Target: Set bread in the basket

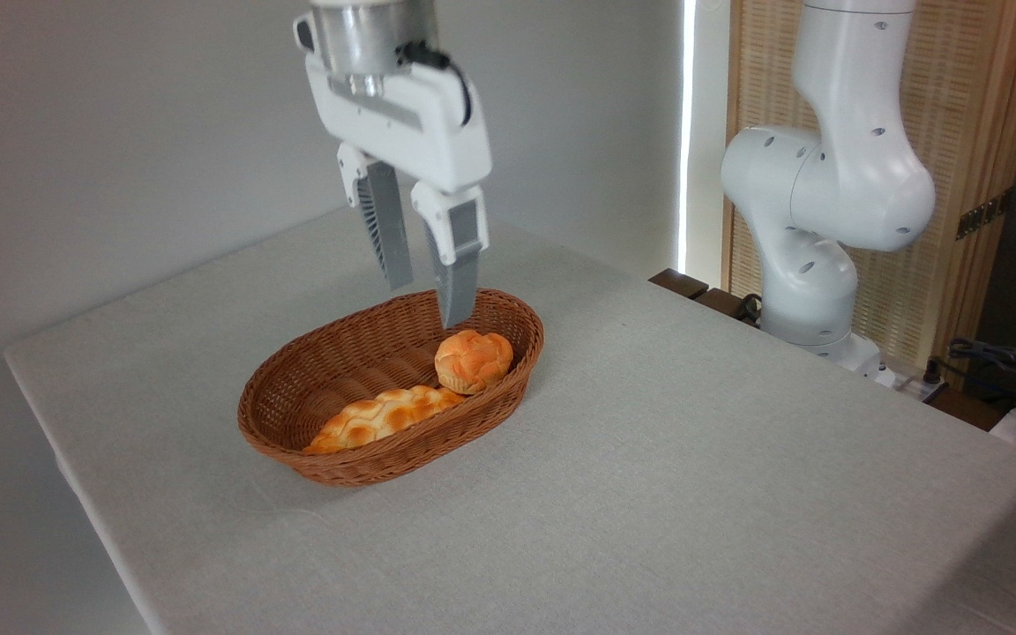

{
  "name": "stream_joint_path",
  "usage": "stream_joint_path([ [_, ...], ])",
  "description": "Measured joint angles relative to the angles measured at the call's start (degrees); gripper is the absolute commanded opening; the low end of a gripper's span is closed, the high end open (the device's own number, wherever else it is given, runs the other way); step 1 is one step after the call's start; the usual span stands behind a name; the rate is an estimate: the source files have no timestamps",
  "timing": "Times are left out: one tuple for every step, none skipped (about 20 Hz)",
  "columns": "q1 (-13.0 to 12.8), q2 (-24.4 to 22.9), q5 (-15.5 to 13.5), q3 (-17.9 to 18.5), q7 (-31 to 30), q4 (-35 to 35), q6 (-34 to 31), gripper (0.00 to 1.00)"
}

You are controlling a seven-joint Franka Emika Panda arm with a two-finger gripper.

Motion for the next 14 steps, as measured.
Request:
stream_joint_path([
  [0.05,0.07,-0.01,1.04,0.40,1.40,-1.22,1.00],
  [0.08,0.29,-0.01,1.77,0.50,2.68,-2.13,1.00],
  [0.09,0.67,-0.01,2.11,0.50,3.80,-2.69,1.00],
  [0.11,1.18,-0.01,2.22,0.50,4.80,-3.05,1.00],
  [0.22,1.77,-0.01,2.24,0.50,5.68,-3.40,1.00],
  [0.42,2.45,-0.01,2.24,0.50,6.51,-3.90,1.00],
  [0.58,3.15,-0.01,2.24,0.50,7.33,-4.41,1.00],
  [0.70,3.92,-0.01,2.24,0.50,8.17,-4.84,1.00],
  [0.78,4.56,-0.01,2.23,0.50,8.82,-5.10,1.00],
  [0.80,5.05,-0.01,2.23,0.49,9.25,-5.26,1.00],
  [0.80,5.39,-0.01,2.21,0.47,9.46,-5.41,1.00],
  [0.80,5.63,-0.01,2.16,0.46,9.49,-5.56,1.00],
  [0.80,5.86,-0.01,2.04,0.46,9.49,-5.65,1.00],
  [0.80,6.07,-0.02,1.84,0.46,9.49,-5.67,1.00],
])
